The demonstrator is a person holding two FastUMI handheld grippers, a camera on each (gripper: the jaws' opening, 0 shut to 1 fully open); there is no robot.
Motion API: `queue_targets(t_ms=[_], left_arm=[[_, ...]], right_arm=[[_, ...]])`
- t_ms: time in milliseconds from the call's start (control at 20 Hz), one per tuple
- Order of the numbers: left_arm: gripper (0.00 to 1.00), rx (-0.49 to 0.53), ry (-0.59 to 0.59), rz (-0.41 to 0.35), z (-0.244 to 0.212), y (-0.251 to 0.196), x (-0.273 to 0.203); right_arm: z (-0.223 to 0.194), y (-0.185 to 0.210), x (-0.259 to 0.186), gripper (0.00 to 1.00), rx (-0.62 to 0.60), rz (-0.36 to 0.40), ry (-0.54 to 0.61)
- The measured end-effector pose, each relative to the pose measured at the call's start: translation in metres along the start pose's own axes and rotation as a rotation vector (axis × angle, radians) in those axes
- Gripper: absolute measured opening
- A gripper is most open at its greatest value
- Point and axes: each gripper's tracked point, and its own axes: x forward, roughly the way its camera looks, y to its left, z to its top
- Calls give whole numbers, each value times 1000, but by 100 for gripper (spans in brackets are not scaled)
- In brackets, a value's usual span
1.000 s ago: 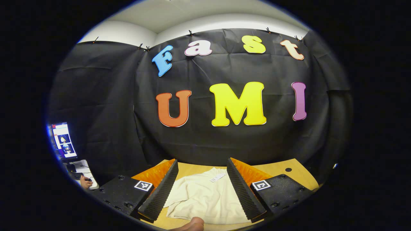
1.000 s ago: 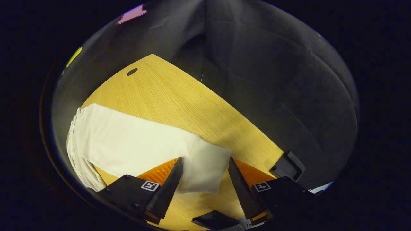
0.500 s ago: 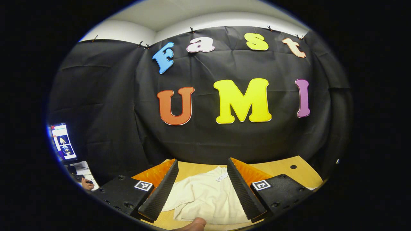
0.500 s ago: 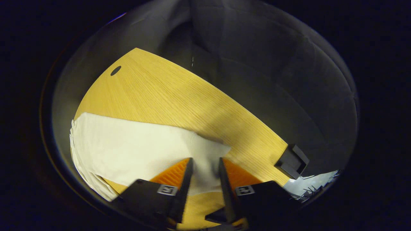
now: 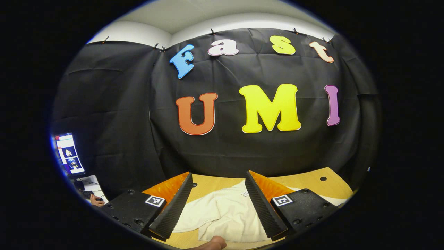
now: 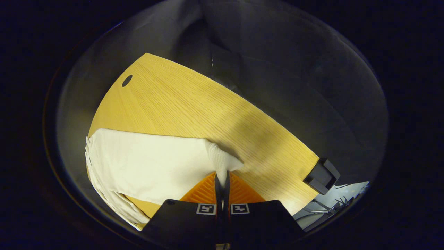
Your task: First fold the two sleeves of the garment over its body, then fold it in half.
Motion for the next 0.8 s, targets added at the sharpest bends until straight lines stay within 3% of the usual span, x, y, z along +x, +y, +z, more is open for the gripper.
queue_targets(t_ms=[350, 800], left_arm=[[96, -2, -39, -14, 2, 14, 11], [96, -28, -59, -67, -7, 36, 26]], right_arm=[[20, 35, -59, 0, -69, 4, -72], [32, 152, -124, 0, -240, 44, -213]])
